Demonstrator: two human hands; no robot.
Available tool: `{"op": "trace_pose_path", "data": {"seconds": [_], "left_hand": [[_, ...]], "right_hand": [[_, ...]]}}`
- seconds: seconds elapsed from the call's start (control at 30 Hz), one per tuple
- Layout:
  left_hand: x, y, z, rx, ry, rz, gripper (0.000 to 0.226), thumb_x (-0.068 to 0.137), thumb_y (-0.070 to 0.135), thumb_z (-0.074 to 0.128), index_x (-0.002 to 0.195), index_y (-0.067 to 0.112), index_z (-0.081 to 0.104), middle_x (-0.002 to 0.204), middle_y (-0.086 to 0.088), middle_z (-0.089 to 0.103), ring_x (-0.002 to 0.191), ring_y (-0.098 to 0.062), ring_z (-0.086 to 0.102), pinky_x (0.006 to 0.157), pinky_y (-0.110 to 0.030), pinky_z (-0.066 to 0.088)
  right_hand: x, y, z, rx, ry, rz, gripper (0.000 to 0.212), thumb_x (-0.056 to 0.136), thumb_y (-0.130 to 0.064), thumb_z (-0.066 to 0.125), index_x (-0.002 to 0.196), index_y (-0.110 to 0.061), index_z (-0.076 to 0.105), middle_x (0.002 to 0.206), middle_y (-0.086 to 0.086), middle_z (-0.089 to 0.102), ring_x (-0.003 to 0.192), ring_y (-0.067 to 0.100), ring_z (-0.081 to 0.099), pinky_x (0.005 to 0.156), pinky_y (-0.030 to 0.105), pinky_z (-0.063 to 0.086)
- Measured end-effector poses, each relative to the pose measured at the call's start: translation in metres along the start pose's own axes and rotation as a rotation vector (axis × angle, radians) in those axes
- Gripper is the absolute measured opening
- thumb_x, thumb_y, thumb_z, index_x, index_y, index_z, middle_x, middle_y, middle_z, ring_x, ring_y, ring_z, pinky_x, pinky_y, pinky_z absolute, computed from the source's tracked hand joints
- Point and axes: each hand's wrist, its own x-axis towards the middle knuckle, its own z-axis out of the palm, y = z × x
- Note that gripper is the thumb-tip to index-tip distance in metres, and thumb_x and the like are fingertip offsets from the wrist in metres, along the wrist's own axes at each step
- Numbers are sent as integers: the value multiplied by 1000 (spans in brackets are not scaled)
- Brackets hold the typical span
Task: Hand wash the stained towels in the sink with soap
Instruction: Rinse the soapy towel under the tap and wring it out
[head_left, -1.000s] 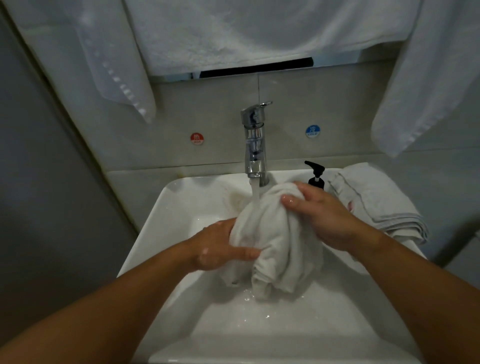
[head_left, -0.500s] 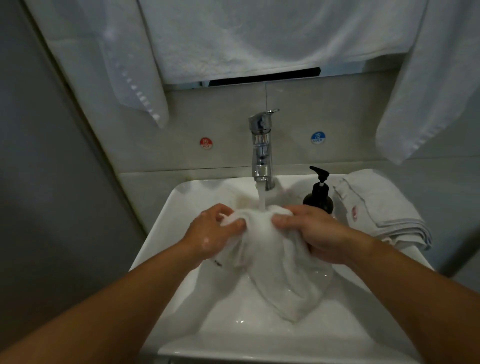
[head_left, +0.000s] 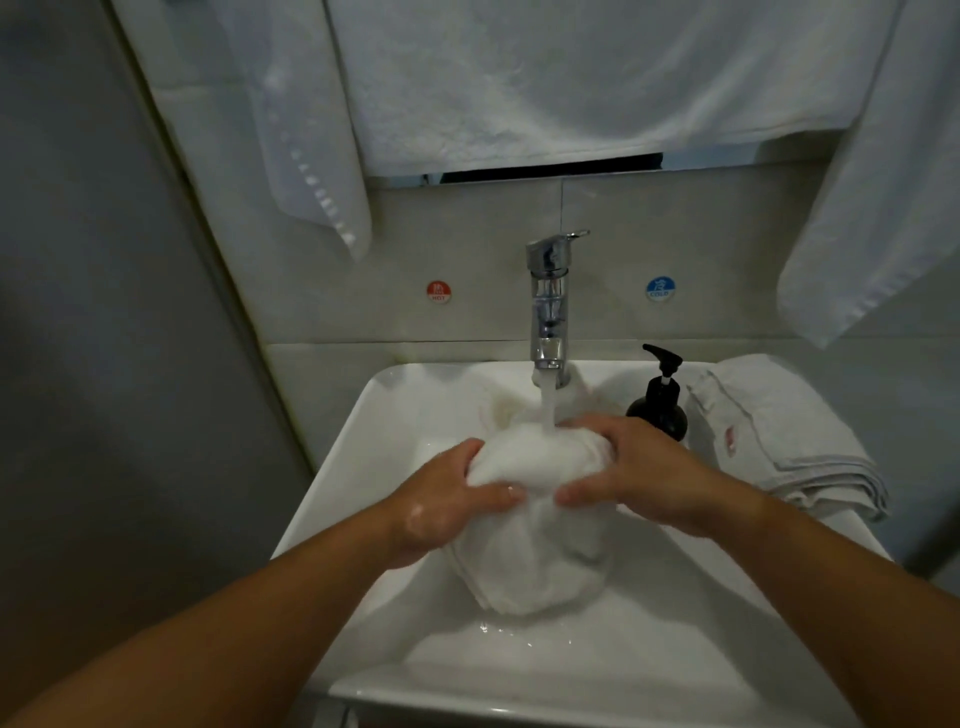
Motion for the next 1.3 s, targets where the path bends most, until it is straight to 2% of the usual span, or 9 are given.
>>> {"op": "trace_pose_path", "data": {"seconds": [0.13, 0.23, 0.33, 0.43, 0.6, 0.67, 0.87, 1.17, 1.3], "left_hand": [[6, 14, -12, -37, -75, -90, 47, 73, 33, 87, 111, 9, 74, 105, -12, 77, 99, -32, 73, 91, -48, 59], [12, 22, -16, 20, -117, -217, 41, 79, 35, 82, 110, 10, 74, 104, -11, 77, 97, -29, 74, 92, -45, 59], [18, 18, -18, 428, -27, -144, 38, 87, 52, 74, 118, 33, 68, 111, 0, 73, 98, -22, 70, 83, -38, 61], [6, 6, -3, 859, -271, -98, 63, 90, 69, 56, 145, 42, 43, 144, 1, 54, 124, -21, 55, 99, -29, 46], [-15, -23, 18, 1075, -445, -52, 119, 71, 88, 58, 159, 36, -2, 168, 3, -7, 155, -25, 2, 125, -44, 16], [-13, -34, 25, 1159, -383, 42, 120, 72, 90, 54, 158, 32, -7, 167, -1, -3, 153, -25, 6, 124, -46, 16], [3, -51, 35, 1176, -320, 122, 114, 76, 90, 42, 158, 26, -5, 153, -5, 25, 136, -25, 30, 117, -42, 30], [15, -40, 25, 1072, -256, 120, 53, 94, 41, 64, 135, 14, 44, 125, -7, 61, 110, -29, 63, 94, -40, 51], [18, -7, 1, 863, -387, -105, 63, 79, 80, 58, 120, 32, 64, 112, 7, 69, 100, -16, 65, 92, -34, 53]], "right_hand": [[-4, -3, -8, -355, 3, -36, 45, 59, -50, 93, 87, -23, 71, 87, -3, 70, 80, 11, 67, 74, 33, 55], [-4, 4, -8, 9, -61, 93, 54, 63, -42, 91, 104, -14, 70, 102, 12, 73, 97, 29, 72, 88, 53, 57], [-7, 7, -2, 117, -85, 292, 44, 79, -23, 85, 115, -23, 62, 110, 10, 69, 99, 31, 70, 74, 49, 62], [-10, 0, 2, -407, -214, 314, 52, 80, -35, 82, 126, -32, 57, 126, 3, 60, 106, 21, 62, 81, 40, 61], [-21, 2, 20, -885, -467, 62, 141, 57, -75, 82, 160, -34, -5, 168, -6, 6, 150, 22, 21, 123, 38, 25], [-26, 17, 34, -964, -482, 5, 148, 55, -80, 79, 156, -35, -19, 167, -1, 1, 150, 28, 16, 123, 43, 25], [-9, 42, 47, -959, -301, -33, 129, 56, -85, 74, 156, -32, 11, 142, 3, 36, 119, 25, 50, 103, 41, 48], [0, 33, 41, -832, -121, -122, 74, 55, -82, 77, 112, -38, 61, 103, -11, 70, 88, 9, 65, 79, 28, 56], [0, 20, 26, -432, -298, 126, 69, 59, -70, 86, 111, -33, 61, 104, -12, 69, 93, 9, 66, 81, 29, 58]]}}
